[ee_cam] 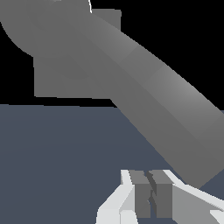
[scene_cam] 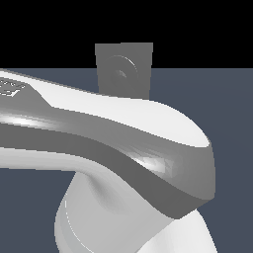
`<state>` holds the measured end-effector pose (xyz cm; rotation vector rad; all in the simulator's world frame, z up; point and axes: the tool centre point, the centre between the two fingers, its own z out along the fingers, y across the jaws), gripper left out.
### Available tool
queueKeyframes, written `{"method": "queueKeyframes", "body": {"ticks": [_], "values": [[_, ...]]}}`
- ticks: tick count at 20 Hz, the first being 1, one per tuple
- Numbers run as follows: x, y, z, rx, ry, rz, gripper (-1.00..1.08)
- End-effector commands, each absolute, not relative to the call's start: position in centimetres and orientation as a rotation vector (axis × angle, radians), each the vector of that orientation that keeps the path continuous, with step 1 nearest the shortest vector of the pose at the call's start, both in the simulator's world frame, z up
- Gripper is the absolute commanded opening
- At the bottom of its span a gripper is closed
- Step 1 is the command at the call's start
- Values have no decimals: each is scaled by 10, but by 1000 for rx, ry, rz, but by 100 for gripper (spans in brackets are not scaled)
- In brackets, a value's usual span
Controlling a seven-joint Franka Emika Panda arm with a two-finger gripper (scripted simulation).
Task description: Turn on the faucet by rotating a designated handle.
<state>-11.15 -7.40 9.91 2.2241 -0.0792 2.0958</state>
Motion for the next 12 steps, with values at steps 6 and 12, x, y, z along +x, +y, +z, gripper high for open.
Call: {"method": "queueKeyframes", "body": {"ticks": [6,12], "values": [[-109,-99,136,2174,-81,2131,-100],[-110,-115,153,2167,-79,2136,-100]]}}
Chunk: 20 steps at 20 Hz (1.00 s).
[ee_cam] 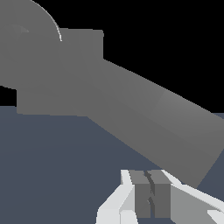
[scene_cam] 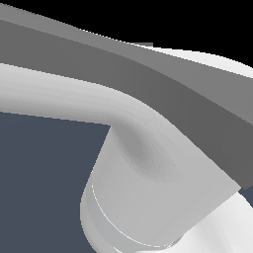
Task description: Turn on the faucet by rotating a designated handle.
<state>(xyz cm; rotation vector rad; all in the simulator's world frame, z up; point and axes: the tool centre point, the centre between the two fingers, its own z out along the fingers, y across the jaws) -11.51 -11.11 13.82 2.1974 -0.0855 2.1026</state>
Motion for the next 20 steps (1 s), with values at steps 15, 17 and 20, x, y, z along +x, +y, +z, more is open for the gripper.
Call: {"method": "queueKeyframes", "body": {"ticks": [15,17,20], "values": [[-116,-125,156,2243,-201,2146,-100],[-116,-127,164,2239,-195,2146,-100],[-115,-129,176,2232,-185,2147,-100]]}}
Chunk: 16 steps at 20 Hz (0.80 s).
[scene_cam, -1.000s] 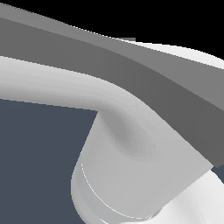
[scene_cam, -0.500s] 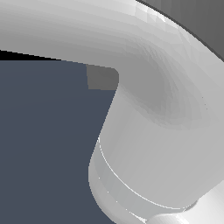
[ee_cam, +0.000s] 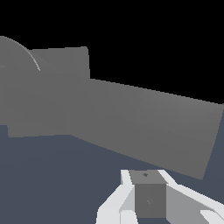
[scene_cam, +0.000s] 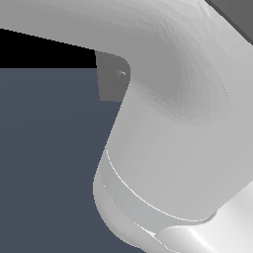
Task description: Turn on the faucet by rotating a designated handle.
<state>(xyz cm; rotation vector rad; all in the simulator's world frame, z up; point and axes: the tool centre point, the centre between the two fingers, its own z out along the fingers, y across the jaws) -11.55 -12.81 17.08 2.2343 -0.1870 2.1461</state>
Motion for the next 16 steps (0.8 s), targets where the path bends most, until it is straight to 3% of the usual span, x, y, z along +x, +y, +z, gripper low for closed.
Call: {"method": "queueKeyframes", "body": {"ticks": [1,16], "values": [[-115,-130,180,2230,-182,2147,-100],[-114,-140,238,2197,-138,2147,-100]]}}
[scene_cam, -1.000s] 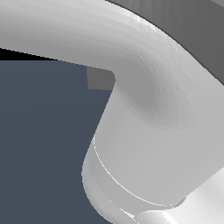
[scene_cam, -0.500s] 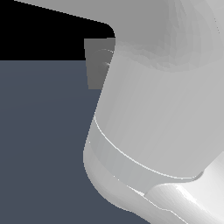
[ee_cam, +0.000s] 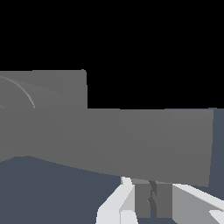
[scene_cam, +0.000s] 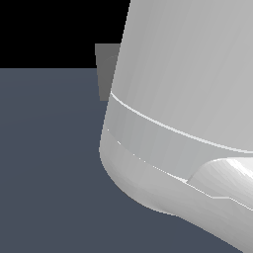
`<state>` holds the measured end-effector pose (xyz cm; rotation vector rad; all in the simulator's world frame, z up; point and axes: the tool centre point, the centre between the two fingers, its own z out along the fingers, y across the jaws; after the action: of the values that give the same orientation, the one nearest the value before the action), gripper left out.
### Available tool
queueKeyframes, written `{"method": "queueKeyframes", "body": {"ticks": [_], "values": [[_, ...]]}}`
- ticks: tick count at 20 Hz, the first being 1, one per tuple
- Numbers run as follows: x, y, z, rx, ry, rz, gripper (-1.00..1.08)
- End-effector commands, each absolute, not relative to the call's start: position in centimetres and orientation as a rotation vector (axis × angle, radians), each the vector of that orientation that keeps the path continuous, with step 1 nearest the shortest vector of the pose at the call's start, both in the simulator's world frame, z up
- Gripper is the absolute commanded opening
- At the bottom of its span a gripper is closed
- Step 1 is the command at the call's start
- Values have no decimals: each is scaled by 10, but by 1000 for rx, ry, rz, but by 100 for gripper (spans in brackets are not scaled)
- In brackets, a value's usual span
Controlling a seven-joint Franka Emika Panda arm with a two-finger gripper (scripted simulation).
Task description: Turn on the faucet by rotating a designated handle.
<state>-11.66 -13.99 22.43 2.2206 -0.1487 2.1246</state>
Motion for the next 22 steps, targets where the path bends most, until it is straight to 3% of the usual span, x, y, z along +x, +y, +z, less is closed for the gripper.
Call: {"method": "queueKeyframes", "body": {"ticks": [1,22], "values": [[-113,-141,241,2195,-135,2147,-100],[-112,-150,313,2153,-79,2147,-100]]}}
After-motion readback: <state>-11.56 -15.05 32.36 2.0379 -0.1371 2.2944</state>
